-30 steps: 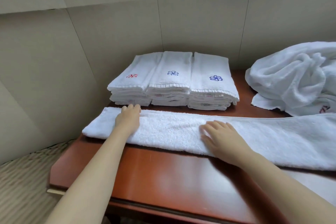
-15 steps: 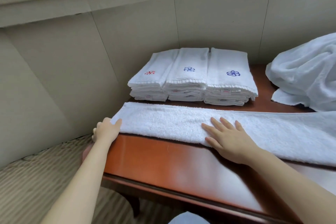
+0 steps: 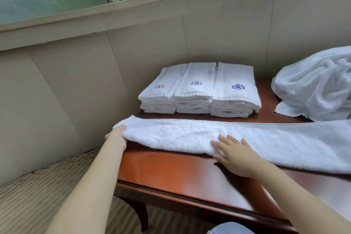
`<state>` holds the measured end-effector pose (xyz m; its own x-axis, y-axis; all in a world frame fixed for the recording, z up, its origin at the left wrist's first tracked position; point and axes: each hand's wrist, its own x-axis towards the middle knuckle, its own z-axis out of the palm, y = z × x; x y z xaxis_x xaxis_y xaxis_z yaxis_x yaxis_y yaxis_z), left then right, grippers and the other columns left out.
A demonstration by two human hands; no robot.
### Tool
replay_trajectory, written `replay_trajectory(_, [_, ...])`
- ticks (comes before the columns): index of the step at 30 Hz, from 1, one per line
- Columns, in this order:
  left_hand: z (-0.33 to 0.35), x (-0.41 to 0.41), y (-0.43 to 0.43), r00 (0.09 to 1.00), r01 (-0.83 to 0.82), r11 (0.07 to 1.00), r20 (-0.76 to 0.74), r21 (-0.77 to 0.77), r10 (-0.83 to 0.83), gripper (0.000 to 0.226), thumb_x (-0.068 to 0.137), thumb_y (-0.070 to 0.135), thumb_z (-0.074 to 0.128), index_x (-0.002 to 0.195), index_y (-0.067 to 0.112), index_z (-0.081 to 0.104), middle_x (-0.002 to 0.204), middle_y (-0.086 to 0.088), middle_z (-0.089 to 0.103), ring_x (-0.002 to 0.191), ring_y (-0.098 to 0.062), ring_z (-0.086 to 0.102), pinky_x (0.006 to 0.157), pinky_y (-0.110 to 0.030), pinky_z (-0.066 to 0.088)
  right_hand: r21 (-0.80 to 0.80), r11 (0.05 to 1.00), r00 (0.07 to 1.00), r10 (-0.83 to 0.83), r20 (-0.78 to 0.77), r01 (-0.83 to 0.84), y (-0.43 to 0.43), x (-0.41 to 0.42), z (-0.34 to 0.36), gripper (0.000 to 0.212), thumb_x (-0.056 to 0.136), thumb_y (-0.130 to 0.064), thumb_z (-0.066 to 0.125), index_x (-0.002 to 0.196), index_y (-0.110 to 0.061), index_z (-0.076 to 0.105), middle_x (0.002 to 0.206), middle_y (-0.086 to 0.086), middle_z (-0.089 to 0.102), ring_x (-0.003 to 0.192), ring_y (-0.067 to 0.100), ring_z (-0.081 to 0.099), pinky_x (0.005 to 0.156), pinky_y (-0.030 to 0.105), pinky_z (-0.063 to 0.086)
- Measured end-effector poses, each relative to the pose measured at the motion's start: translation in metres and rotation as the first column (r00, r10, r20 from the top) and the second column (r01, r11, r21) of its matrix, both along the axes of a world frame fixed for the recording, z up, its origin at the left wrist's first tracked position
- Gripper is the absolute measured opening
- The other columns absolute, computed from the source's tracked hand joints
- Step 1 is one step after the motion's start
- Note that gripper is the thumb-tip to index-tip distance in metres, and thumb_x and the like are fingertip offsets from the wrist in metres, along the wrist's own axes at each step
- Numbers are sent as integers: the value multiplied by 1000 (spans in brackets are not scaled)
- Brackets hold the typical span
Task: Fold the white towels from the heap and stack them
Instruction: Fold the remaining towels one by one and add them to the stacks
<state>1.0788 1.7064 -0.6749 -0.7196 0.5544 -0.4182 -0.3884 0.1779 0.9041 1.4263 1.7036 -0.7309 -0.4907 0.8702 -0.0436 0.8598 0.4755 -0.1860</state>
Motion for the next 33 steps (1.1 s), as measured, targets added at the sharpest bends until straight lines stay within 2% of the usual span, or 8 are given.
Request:
replay_trajectory(3, [31, 36, 4, 991, 75, 994, -121, 80, -65, 45, 82, 12, 69, 124, 3, 53, 97, -10, 58, 91, -24, 57, 81, -33, 49, -123, 991, 937, -96, -335, 58, -2, -1, 17, 41, 99, -45, 35, 135, -28, 46, 139, -7, 46, 126, 13, 43, 103, 30, 32])
replay_trajectory(6, [59, 110, 5, 863, 319, 920, -472, 227, -183, 23, 79, 0, 64, 102, 4, 64, 86, -7, 61, 81, -23, 59, 73, -30, 47, -512, 859, 526, -446, -724, 25, -2, 4, 40, 37, 98, -48, 41, 124, -25, 53, 120, -1, 65, 101, 10, 61, 81, 25, 42])
replay_trajectory(9, [57, 206, -12, 509, 708, 701, -753, 89, -418, 30, 80, 7, 68, 106, 21, 63, 87, 11, 61, 75, -3, 57, 69, -13, 47, -728, 628, -12, -759, -651, -275, 6, 24, 55, 54, 91, -62, 42, 120, -17, 49, 106, 10, 70, 91, 30, 70, 75, 40, 52])
replay_trajectory(12, [27, 282, -29, -75, 915, 276, -798, -293, -598, 31, 82, 15, 70, 113, 17, 67, 102, 2, 62, 85, -3, 57, 75, -6, 43, -732, 584, -280, -812, -513, -351, 10, 56, 59, 45, 85, -56, 57, 104, -16, 57, 79, 13, 71, 67, 30, 70, 56, 37, 54])
replay_trajectory(14, [12, 304, -29, -189, 904, 207, -785, -374, -590, 22, 84, 14, 66, 105, 14, 72, 105, -5, 67, 90, -6, 59, 82, -14, 44, -811, 580, -122, -812, -570, -71, 10, 77, 50, 20, 86, -31, 64, 83, -12, 57, 66, 9, 60, 54, 21, 57, 50, 25, 46])
replay_trajectory(17, [4, 307, -15, 16, 892, 357, -768, -279, -641, 17, 86, 13, 61, 94, 17, 76, 101, 1, 72, 83, -4, 61, 77, -13, 44, -679, 649, 187, -755, -628, 343, 12, 104, 32, 17, 83, 2, 55, 70, -8, 54, 69, 9, 53, 60, 22, 50, 54, 24, 40])
replay_trajectory(26, [-9, 236, 12, 305, 488, 860, -894, -150, -329, 19, 89, 7, 55, 100, 9, 70, 102, -10, 64, 102, -30, 56, 92, -33, 40, -210, 670, 351, -599, -720, 712, 12, 152, 47, 27, 80, -1, 50, 97, -16, 64, 81, -1, 59, 80, 22, 52, 59, 27, 35])
replay_trajectory(33, [-30, 216, 26, 216, 632, 560, -571, -537, -792, 55, 83, 64, 44, 93, 15, 67, 103, -1, 66, 104, -27, 57, 97, -38, 42, -206, 515, 290, -721, -629, 832, 3, 214, 65, 25, 80, -2, 48, 99, 1, 63, 92, 17, 63, 89, 35, 56, 73, 38, 43])
